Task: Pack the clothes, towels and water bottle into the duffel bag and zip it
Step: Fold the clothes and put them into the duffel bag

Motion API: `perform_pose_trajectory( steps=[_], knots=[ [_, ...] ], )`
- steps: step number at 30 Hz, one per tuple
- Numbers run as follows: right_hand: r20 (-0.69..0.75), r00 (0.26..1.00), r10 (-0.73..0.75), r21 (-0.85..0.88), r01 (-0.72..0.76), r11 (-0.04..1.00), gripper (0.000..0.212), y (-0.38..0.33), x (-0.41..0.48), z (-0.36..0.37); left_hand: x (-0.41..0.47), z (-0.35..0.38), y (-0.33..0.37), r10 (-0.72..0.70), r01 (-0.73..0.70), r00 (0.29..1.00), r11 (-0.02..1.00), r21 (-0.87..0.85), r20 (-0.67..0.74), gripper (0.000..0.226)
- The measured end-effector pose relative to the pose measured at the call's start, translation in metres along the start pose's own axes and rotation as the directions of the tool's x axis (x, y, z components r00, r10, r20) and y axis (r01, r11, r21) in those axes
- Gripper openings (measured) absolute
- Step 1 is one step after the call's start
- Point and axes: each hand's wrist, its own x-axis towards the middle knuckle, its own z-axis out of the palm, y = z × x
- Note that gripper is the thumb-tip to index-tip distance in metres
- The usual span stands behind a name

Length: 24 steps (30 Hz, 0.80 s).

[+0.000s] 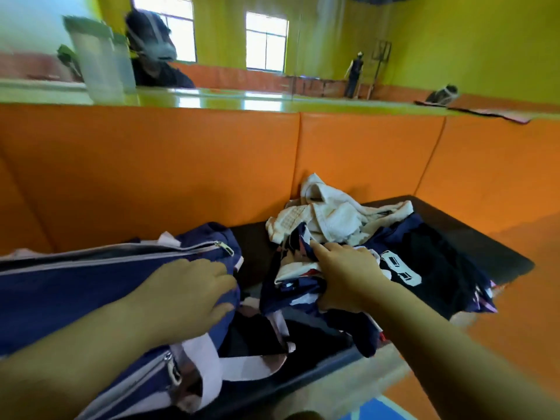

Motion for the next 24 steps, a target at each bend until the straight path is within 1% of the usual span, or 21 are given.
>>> perform_pose_trajectory(
  steps=[2, 3, 5, 6, 8, 9, 11, 12, 13, 14, 15, 16, 19, 20, 21, 22, 23, 24],
  knots=[
    [-0.048, 0.999, 0.006, 0.005, -0.006, 1.000, 0.098, -0.005, -0.009, -0.017, -0.022, 0.004, -0.013, -0.036, 0.034, 0.999, 0.998, -0.044, -0.039, 0.039],
    [-0.072, 0.997, 0.000, -0.002, -0.001, 1.000, 0.096, -0.009, -0.012, -0.025, -0.035, 0.004, -0.017, -0.063, 0.062, 0.997, 0.997, -0.048, -0.038, 0.043],
    [-0.125, 0.992, -0.018, -0.020, 0.015, 1.000, 0.093, -0.017, -0.016, -0.038, -0.057, 0.006, -0.026, -0.097, 0.091, 0.992, 0.994, -0.066, -0.084, 0.057],
    [-0.151, 0.988, -0.029, -0.019, 0.026, 0.999, 0.094, -0.021, -0.018, -0.044, -0.066, 0.010, -0.030, -0.126, 0.119, 0.988, 0.990, -0.074, -0.090, 0.057],
    [-0.196, 0.979, -0.056, -0.001, 0.057, 0.998, 0.096, -0.031, -0.017, -0.053, -0.086, 0.017, -0.038, -0.214, 0.203, 0.973, 0.972, -0.122, -0.082, 0.045],
    [-0.215, 0.974, -0.072, 0.011, 0.076, 0.997, 0.096, -0.037, -0.015, -0.057, -0.095, 0.020, -0.043, -0.249, 0.236, 0.966, 0.960, -0.148, -0.071, 0.046],
    [-0.244, 0.964, -0.105, 0.040, 0.118, 0.992, 0.096, -0.048, -0.010, -0.062, -0.112, 0.026, -0.055, -0.300, 0.294, 0.954, 0.937, -0.187, -0.004, 0.061],
    [-0.255, 0.959, -0.123, 0.051, 0.140, 0.989, 0.096, -0.054, -0.007, -0.063, -0.119, 0.030, -0.061, -0.300, 0.296, 0.954, 0.928, -0.225, 0.017, 0.064],
    [-0.265, 0.954, -0.143, 0.057, 0.164, 0.985, 0.094, -0.060, -0.003, -0.064, -0.124, 0.033, -0.067, -0.296, 0.292, 0.955, 0.912, -0.289, 0.032, 0.057],
    [-0.275, 0.947, -0.164, 0.061, 0.187, 0.980, 0.092, -0.066, 0.000, -0.066, -0.127, 0.034, -0.073, -0.288, 0.281, 0.957, 0.892, -0.353, 0.034, 0.045],
    [-0.283, 0.942, -0.178, 0.067, 0.204, 0.977, 0.090, -0.072, 0.004, -0.067, -0.129, 0.035, -0.079, -0.292, 0.284, 0.955, 0.874, -0.394, 0.041, 0.036],
    [-0.297, 0.936, -0.189, 0.072, 0.220, 0.973, 0.089, -0.077, 0.008, -0.069, -0.129, 0.035, -0.086, -0.304, 0.287, 0.952, 0.868, -0.406, 0.023, 0.031],
    [-0.344, 0.909, -0.233, 0.038, 0.262, 0.964, 0.086, -0.093, 0.019, -0.075, -0.129, 0.034, -0.108, -0.276, 0.266, 0.961, 0.909, -0.321, 0.013, 0.024],
    [-0.349, 0.904, -0.248, 0.016, 0.270, 0.963, 0.085, -0.098, 0.023, -0.077, -0.128, 0.034, -0.116, -0.232, 0.215, 0.972, 0.948, -0.235, -0.043, 0.025],
    [-0.353, 0.897, -0.265, -0.011, 0.279, 0.960, 0.084, -0.102, 0.027, -0.078, -0.126, 0.036, -0.123, -0.147, 0.140, 0.985, 0.987, -0.085, -0.092, 0.030],
    [-0.362, 0.888, -0.284, -0.039, 0.290, 0.956, 0.084, -0.107, 0.031, -0.079, -0.124, 0.036, -0.127, -0.099, 0.104, 0.993, 0.993, 0.064, -0.068, 0.038],
    [-0.373, 0.878, -0.300, -0.063, 0.299, 0.952, 0.084, -0.112, 0.035, -0.080, -0.121, 0.036, -0.131, -0.077, 0.077, 0.997, 0.980, 0.186, -0.002, 0.045],
    [-0.385, 0.867, -0.317, -0.087, 0.308, 0.947, 0.085, -0.116, 0.039, -0.079, -0.116, 0.037, -0.132, -0.082, 0.063, 0.994, 0.969, 0.237, 0.071, 0.050]
  ],
)
